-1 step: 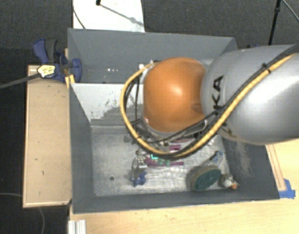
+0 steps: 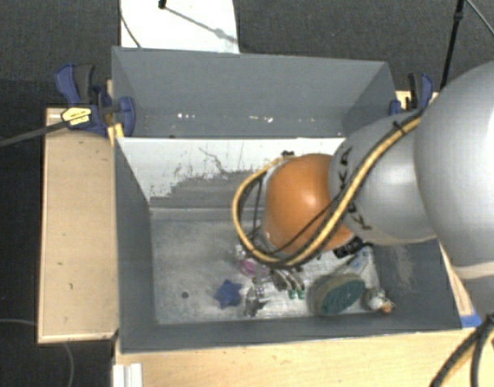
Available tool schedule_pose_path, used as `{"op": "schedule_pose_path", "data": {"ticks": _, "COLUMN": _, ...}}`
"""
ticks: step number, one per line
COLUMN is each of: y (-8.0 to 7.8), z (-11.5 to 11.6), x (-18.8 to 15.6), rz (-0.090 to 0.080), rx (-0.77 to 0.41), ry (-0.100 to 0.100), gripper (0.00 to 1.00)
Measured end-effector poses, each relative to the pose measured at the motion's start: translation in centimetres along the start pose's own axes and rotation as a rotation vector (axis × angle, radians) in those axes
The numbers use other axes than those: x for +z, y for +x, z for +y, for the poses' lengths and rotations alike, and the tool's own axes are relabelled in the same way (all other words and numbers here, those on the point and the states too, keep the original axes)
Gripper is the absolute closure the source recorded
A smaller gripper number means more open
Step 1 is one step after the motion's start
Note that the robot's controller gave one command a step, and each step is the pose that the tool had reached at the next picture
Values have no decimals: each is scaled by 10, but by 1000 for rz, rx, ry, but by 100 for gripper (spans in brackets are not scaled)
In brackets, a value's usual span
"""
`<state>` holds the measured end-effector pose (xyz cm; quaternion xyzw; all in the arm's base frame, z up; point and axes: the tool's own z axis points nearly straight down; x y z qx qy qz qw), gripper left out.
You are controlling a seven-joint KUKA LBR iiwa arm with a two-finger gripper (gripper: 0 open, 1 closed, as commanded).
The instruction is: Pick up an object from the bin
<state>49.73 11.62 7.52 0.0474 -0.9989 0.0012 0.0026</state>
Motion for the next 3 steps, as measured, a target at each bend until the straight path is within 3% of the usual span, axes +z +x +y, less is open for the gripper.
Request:
{"op": "schedule_pose_path", "data": {"ticks": 1, "y": 6, "z": 33, "x": 4, "rz": -9, "rx": 10, "ry": -3, "gripper": 0}}
{"op": "schedule_pose_path", "data": {"ticks": 2, "y": 4, "z": 32, "x": 2, "rz": -14, "rx": 17, "ry": -5, "gripper": 100}}
{"op": "schedule_pose_path", "data": {"ticks": 3, "y": -16, "z": 9, "x": -132, "rz": -17, "rx": -5, "ry": -3, "gripper": 100}}
